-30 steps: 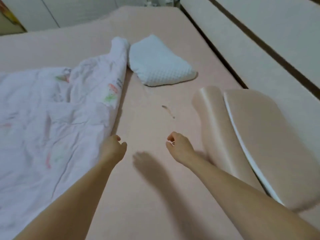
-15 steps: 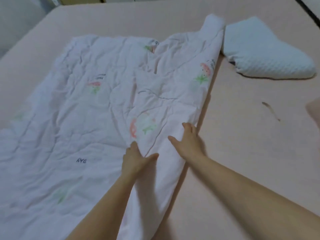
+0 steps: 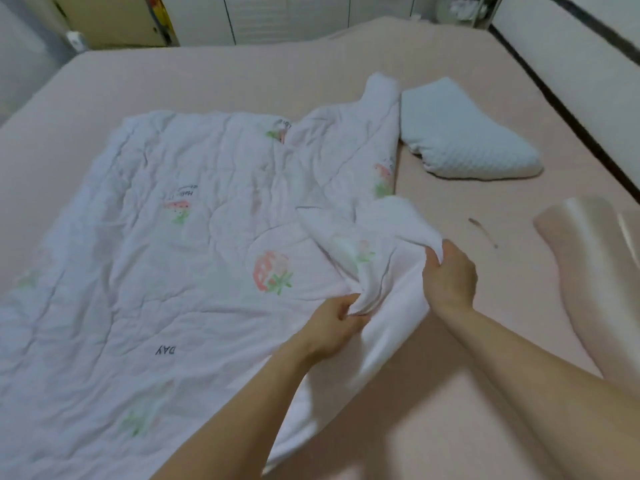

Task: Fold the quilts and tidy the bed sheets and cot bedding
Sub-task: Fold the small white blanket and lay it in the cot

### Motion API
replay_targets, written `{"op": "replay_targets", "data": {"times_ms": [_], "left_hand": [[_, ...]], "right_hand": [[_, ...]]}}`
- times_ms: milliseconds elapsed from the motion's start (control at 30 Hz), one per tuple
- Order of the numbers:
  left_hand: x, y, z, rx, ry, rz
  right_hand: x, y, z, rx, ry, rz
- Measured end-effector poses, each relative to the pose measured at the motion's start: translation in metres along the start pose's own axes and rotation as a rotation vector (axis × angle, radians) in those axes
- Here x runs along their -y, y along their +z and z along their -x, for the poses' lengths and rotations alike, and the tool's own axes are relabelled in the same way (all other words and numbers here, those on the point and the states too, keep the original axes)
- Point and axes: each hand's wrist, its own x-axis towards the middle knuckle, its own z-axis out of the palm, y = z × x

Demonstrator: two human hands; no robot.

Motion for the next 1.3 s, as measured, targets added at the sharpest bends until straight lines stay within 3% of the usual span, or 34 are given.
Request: {"op": "replay_targets", "data": {"times_ms": [133,267,333,400,467,633,800,933,1033,1133,1200,1300], "left_hand": [[-0.069,0.072,-0.018,0.215,0.135,-0.374],[-0.106,0.145,-0.022,0.453,0.129,-0.672],[-0.109,0.164,-0.022,0.609,0.055,-0.776],[-0.108,0.177,-0.024,0.684,-0.030,-0.818],[-0.104,0.184,-0.032,0.623,-0.052,-0.871],[-0.102,0.203,-0.058,0.434,-0.003,-0.859],[-0.100,0.245,-0.084,0.313,-0.139,-0.438],[-0.108,0.285,-0.099,0.243,-0.283,-0.082],[-0.121,0.318,-0.116,0.197,-0.330,0.024],[-0.144,0.364,-0.142,0.115,-0.395,0.122],[-0.162,0.392,-0.159,0.089,-0.407,0.033],[-0.182,0.429,-0.171,0.076,-0.421,-0.145]], "right_hand": [[-0.061,-0.101,0.011,-0.207,0.216,0.054],[-0.143,-0.177,0.053,-0.279,0.507,0.075],[-0.183,-0.192,0.071,-0.131,0.625,0.099],[-0.217,-0.196,0.081,0.229,0.672,0.198],[-0.230,-0.197,0.080,0.405,0.642,0.337],[-0.228,-0.188,0.033,0.095,0.391,0.271],[-0.249,-0.175,-0.024,0.157,0.206,0.431],[-0.281,-0.176,-0.049,0.142,0.246,0.602],[-0.304,-0.187,-0.061,0.153,0.105,0.392],[-0.329,-0.213,-0.056,0.151,0.173,0.028],[-0.345,-0.231,-0.043,0.134,0.251,-0.115],[-0.366,-0.256,-0.019,0.237,0.240,-0.138]]}}
